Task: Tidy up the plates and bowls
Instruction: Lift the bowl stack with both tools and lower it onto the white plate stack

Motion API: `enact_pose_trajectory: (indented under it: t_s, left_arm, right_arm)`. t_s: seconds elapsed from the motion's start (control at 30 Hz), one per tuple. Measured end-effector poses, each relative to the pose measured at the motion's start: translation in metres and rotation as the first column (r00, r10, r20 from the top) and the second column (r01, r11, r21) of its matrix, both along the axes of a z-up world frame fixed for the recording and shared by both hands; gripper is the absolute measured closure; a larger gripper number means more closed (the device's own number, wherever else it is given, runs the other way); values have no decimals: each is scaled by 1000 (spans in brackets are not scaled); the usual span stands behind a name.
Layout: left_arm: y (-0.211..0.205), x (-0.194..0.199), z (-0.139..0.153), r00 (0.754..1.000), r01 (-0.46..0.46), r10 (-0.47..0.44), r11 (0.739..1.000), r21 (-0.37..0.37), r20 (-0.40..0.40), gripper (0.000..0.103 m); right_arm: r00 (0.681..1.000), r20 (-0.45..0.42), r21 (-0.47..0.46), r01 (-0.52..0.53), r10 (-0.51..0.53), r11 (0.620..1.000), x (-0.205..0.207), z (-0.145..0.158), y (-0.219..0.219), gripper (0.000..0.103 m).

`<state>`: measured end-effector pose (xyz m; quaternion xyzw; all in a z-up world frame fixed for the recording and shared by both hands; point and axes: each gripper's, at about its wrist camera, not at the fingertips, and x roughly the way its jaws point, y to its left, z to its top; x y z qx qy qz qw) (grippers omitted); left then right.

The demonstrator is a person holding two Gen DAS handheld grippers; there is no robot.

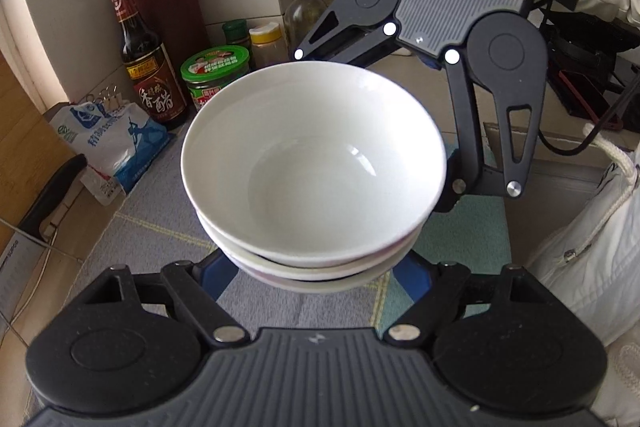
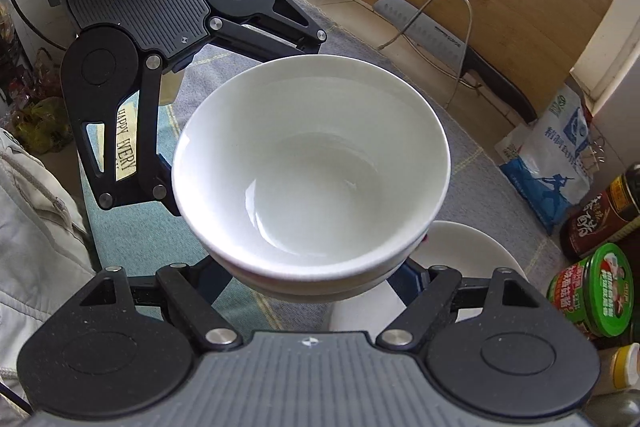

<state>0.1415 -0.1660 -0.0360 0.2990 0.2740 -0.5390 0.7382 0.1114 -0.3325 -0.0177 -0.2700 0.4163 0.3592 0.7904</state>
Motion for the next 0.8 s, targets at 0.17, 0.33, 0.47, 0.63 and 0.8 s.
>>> enact_pose_trajectory:
  t_s: [0.17, 0.33, 0.47, 0.63, 0.8]
  left_arm:
    - [-38, 13, -4, 999, 28, -28, 1000, -5, 19, 20]
    - [-70, 23, -14, 999, 42, -42, 999, 5, 25, 20]
    - [-88, 30, -24, 999, 41, -42, 999, 18, 17, 20]
    - [-98, 40, -32, 999, 38, -38, 999, 32, 0, 20]
    - [-102, 46, -35, 999, 30, -29, 999, 41, -17, 20]
  right_arm:
    - [999, 19, -15, 36, -36, 999, 5, 2, -31, 17]
    - [997, 21, -28, 74, -74, 997, 14, -6, -53, 17]
    - [996, 9, -32, 92, -92, 995, 23, -16, -65, 17]
    - [995, -7, -35, 102, -102, 994, 32, -29, -71, 17]
    - [994, -26, -28, 105, -105, 994, 38, -35, -74, 17]
